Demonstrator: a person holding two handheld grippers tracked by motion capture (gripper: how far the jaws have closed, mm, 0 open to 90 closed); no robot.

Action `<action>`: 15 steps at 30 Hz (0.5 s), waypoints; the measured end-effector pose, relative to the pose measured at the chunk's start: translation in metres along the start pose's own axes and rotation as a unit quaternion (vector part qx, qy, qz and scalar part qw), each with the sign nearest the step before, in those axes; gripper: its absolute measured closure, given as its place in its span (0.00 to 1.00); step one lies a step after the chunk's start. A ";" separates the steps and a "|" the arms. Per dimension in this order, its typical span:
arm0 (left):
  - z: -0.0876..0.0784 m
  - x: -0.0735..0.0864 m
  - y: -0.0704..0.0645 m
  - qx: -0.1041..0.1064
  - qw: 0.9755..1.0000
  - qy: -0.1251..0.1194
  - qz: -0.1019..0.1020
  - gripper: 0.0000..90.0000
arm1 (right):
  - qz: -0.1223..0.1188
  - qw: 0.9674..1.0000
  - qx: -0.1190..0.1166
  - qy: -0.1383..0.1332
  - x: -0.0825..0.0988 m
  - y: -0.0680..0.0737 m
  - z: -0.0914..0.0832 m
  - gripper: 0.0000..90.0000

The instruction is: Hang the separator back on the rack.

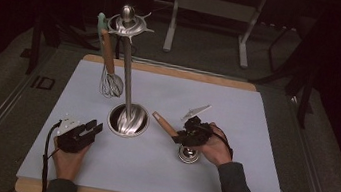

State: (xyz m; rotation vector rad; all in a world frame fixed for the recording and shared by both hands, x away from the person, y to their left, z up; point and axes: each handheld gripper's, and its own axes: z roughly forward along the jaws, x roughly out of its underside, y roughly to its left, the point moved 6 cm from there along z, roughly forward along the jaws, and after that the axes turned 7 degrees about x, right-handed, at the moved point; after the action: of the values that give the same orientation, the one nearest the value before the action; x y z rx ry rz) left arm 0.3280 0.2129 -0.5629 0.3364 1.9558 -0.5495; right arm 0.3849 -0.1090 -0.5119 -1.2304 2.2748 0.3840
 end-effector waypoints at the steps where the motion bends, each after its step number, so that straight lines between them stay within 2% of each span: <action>1: 0.000 0.000 0.000 0.000 1.000 0.000 0.000 0.74 | -0.003 1.000 -0.001 -0.002 -0.001 0.000 -0.001 0.79; 4: 0.000 0.000 0.000 0.000 1.000 0.000 0.000 0.74 | -0.017 1.000 -0.004 -0.018 -0.006 0.001 -0.003 0.79; 7: 0.000 0.000 0.000 0.000 1.000 0.000 0.000 0.74 | -0.043 0.998 -0.009 -0.048 -0.015 0.001 -0.008 0.79; 10: 0.000 0.000 0.000 -0.001 1.000 0.001 0.000 0.74 | -0.066 0.995 -0.012 -0.077 -0.025 0.003 -0.016 0.79; 13: 0.000 0.000 0.000 -0.001 1.000 0.000 0.001 0.74 | -0.088 0.990 -0.013 -0.113 -0.038 0.004 -0.026 0.79; 15: 0.000 0.000 0.000 0.000 1.000 0.000 0.000 0.74 | -0.092 0.987 -0.013 -0.132 -0.046 0.003 -0.033 0.79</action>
State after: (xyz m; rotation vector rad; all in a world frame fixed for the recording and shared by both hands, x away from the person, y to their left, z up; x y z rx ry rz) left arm 0.3279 0.2126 -0.5629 0.3367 1.9562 -0.5486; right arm 0.3930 -0.0907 -0.4585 -1.3066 1.9218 0.4782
